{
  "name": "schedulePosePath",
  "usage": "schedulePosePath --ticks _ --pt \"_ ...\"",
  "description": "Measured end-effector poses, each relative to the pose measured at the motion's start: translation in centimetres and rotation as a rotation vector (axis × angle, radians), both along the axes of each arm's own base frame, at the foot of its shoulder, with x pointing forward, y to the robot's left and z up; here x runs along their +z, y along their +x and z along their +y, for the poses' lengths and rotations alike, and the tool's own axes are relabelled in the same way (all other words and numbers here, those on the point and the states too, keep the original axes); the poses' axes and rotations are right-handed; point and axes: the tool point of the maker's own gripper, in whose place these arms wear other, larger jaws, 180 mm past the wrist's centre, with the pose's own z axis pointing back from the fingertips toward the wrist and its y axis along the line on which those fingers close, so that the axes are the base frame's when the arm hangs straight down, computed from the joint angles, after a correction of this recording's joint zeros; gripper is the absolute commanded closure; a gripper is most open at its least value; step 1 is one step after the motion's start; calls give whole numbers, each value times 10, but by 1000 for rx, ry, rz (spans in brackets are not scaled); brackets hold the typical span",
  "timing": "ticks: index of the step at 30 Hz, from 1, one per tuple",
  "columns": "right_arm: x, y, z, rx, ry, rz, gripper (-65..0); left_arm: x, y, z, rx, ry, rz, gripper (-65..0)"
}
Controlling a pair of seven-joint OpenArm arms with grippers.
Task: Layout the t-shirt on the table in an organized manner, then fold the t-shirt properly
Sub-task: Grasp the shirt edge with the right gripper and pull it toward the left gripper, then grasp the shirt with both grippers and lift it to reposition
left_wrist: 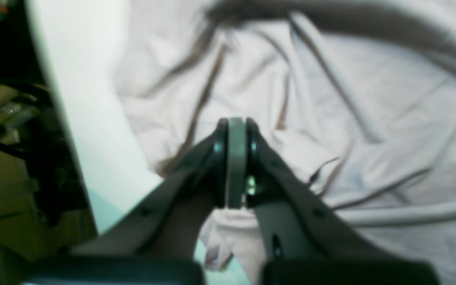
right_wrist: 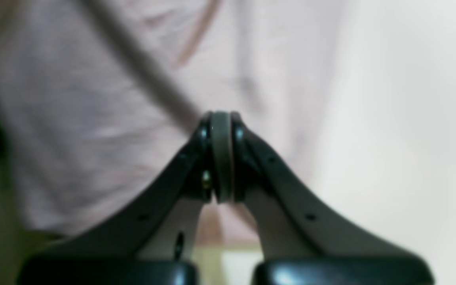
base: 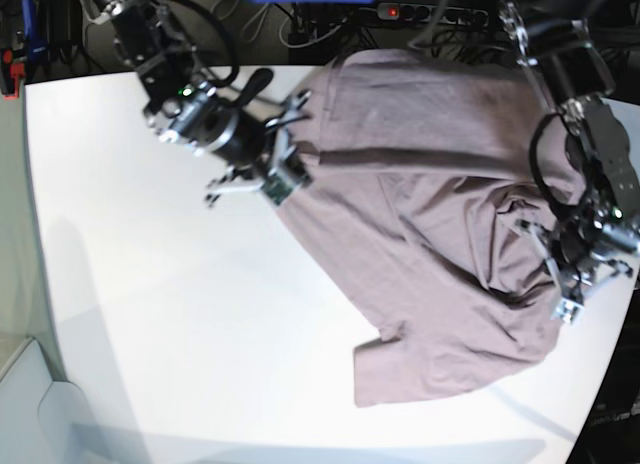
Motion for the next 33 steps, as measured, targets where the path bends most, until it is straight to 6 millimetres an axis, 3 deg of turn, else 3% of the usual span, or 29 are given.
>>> schedulePosePath --ticks 4,8,10,11,14,18,27,33 --pt "9 39 -37 -109 -37 -50 0 -40 -50 -40 -60 -17 117 -4" --pt "19 71 -66 -195 -53 -85 0 -76 -98 -93 -217 -38 235 -4" --pt "25 80 -73 -216 -56 -102 0 -96 -129 -109 -272 -62 312 -4" --pt "30 85 -75 -223 -46 -119 0 -105 -144 -108 -272 -60 354 -4" --pt "33 88 -77 -227 -46 -130 0 -114 -164 -85 -240 -49 374 -4" --pt "33 85 -59 -224 2 -114 0 -124 -157 -45 -143 -80 348 -4" --pt "20 70 -48 -221 23 -71 0 -129 -97 31 26 -198 195 -4" --pt "-1 62 -17 -160 46 -2 0 -121 -67 92 153 -172 177 -4"
